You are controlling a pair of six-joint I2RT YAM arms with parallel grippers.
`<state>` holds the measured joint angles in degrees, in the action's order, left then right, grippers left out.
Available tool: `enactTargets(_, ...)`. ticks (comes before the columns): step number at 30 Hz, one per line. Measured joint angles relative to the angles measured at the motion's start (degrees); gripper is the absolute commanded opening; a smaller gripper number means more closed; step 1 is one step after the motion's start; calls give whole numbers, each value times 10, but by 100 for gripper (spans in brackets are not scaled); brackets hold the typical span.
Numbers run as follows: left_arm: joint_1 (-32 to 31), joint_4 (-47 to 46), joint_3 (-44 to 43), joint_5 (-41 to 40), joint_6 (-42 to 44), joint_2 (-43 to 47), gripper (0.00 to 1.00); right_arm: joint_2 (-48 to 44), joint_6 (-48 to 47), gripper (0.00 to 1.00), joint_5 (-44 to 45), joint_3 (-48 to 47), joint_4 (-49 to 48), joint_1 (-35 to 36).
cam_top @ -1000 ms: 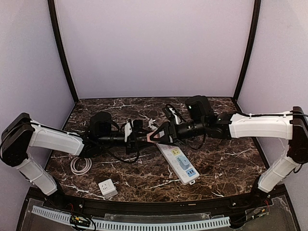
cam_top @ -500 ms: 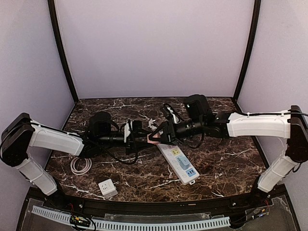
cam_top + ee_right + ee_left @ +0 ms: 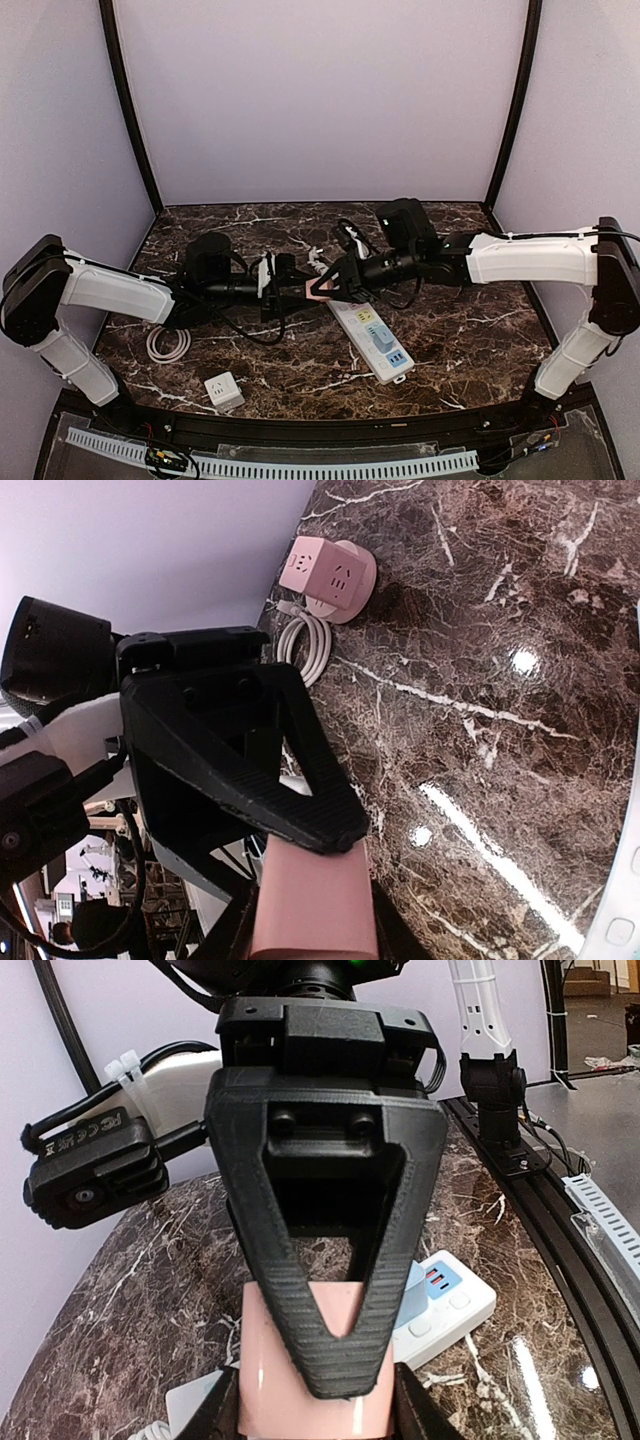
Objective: Insert the plug
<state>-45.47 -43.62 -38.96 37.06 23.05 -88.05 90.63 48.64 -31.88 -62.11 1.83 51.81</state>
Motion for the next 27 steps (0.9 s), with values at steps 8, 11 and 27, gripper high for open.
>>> enactTargets(8, 0, 4, 0, -9, 20, -2, 76, 7, 9, 0, 7, -5, 8, 0)
enactTargets(11, -1, -1, 5, -10, 19, -2, 97, 10, -2, 0, 13, -12, 17, 0)
enactTargets(27, -1, -15, 42, -27, 28, 30, 99, -2, -119, 0, 150, -82, 303, 1)
